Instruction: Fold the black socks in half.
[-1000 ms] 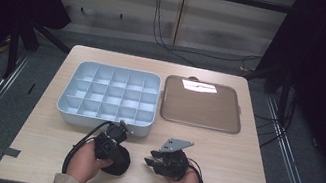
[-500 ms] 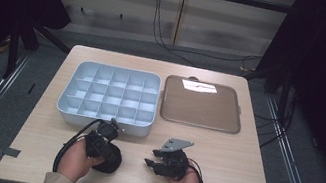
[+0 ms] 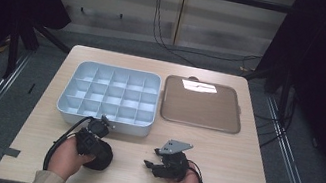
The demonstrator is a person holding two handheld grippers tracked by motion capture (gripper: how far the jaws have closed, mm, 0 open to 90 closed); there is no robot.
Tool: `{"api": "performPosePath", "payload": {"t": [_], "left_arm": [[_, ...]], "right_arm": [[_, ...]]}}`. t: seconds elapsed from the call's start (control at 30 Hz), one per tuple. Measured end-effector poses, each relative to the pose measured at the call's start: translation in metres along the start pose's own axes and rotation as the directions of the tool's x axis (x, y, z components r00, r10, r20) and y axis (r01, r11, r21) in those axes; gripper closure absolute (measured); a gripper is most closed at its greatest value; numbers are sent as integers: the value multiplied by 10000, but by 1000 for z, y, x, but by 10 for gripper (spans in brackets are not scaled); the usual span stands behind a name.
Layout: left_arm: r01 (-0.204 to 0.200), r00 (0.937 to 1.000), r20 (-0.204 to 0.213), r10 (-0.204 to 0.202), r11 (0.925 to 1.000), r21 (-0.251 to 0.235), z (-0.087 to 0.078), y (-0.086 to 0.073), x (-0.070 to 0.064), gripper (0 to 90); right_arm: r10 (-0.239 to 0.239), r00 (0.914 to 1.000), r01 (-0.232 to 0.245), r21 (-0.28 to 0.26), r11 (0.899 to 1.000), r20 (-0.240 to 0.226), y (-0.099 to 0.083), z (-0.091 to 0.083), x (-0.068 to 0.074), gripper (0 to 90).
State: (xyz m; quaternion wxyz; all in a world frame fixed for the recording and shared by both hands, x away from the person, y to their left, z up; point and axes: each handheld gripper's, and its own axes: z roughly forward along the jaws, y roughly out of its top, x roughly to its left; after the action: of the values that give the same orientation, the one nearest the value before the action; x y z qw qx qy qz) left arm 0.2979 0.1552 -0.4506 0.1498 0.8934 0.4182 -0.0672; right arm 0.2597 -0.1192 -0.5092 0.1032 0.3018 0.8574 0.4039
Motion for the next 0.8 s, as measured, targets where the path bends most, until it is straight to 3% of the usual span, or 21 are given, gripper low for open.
{"api": "performPosePath", "payload": {"t": [0.4, 0.8], "left_arm": [[100, 9999, -121, -101, 9999, -104, -4, -9, 8, 812], [-53, 9997, -234, 49, 9999, -150, 0, -8, 1, 743]], "right_arm": [[-262, 9993, 258, 155, 9995, 274, 1, 1, 3, 327], [-259, 9993, 254, 163, 9995, 283, 1, 2, 3, 320]]}}
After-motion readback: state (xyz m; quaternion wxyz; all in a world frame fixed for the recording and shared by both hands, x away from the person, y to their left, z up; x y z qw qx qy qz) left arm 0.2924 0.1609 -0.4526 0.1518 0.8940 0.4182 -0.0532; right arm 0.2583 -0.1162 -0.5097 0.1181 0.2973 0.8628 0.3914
